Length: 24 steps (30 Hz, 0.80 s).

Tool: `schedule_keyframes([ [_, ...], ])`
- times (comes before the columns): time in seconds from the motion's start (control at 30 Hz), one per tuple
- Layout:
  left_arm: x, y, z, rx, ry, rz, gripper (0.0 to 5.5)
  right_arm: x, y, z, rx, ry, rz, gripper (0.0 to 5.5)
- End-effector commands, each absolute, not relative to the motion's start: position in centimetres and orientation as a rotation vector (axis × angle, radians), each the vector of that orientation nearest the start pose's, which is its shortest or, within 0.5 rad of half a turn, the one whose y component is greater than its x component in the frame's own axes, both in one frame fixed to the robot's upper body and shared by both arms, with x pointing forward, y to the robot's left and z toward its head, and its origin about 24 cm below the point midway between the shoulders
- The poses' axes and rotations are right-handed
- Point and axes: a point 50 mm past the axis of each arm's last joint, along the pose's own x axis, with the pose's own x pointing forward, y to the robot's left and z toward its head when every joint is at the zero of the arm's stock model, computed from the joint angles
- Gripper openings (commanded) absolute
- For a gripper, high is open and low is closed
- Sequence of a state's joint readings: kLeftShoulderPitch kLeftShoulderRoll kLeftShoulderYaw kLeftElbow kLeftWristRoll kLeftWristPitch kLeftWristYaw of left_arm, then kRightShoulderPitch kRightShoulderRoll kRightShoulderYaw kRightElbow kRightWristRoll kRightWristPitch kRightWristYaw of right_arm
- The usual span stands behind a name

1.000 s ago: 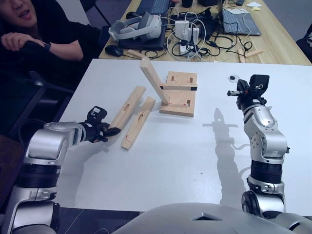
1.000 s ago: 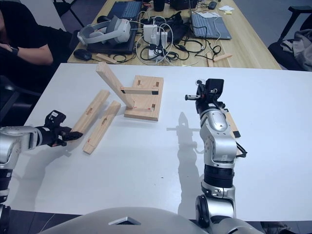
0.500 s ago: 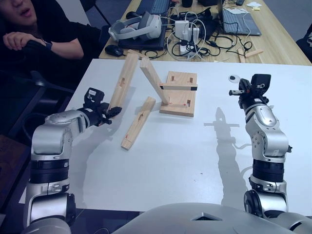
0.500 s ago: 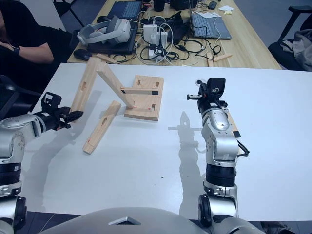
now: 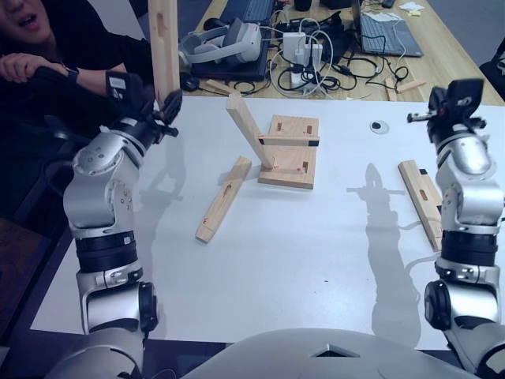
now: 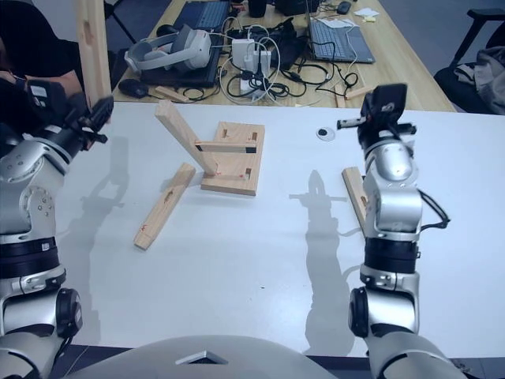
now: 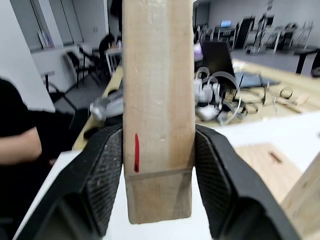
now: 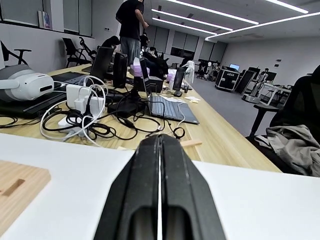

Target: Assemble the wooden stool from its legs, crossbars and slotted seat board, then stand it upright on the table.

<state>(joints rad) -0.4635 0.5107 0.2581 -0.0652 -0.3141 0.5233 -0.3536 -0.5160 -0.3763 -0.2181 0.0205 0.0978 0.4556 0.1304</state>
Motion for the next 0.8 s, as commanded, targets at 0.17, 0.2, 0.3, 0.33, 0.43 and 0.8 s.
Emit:
schedule_keyframes([
  [0.17, 31.4, 21.1, 24.2, 0.151, -0.364, -0.386, 2.05, 33.6, -19.0, 26.4, 0.064, -0.307, 0.512, 0.96],
  [0.2, 31.3, 20.5, 24.3, 0.159, -0.379, -0.423, 2.05, 33.4, -18.0, 27.2, 0.094, -0.319, 0.593, 1.1],
  [0.3, 31.0, 18.9, 23.3, 0.172, -0.385, -0.519, 2.05, 33.0, -14.7, 28.6, 0.213, -0.345, 0.795, 1.49],
  [0.33, 30.8, 18.3, 23.1, 0.177, -0.39, -0.551, 2.05, 32.8, -13.8, 28.8, 0.247, -0.347, 0.841, 1.76],
  [0.43, 30.4, 17.1, 22.9, 0.217, -0.4, -0.625, 2.05, 32.4, -11.4, 29.2, 0.298, -0.343, 0.938, 2.27],
  [0.8, 29.3, 15.4, 21.4, 0.363, -0.362, -0.822, 2.05, 31.5, -9.4, 30.3, 0.433, -0.354, 1.028, 2.99],
])
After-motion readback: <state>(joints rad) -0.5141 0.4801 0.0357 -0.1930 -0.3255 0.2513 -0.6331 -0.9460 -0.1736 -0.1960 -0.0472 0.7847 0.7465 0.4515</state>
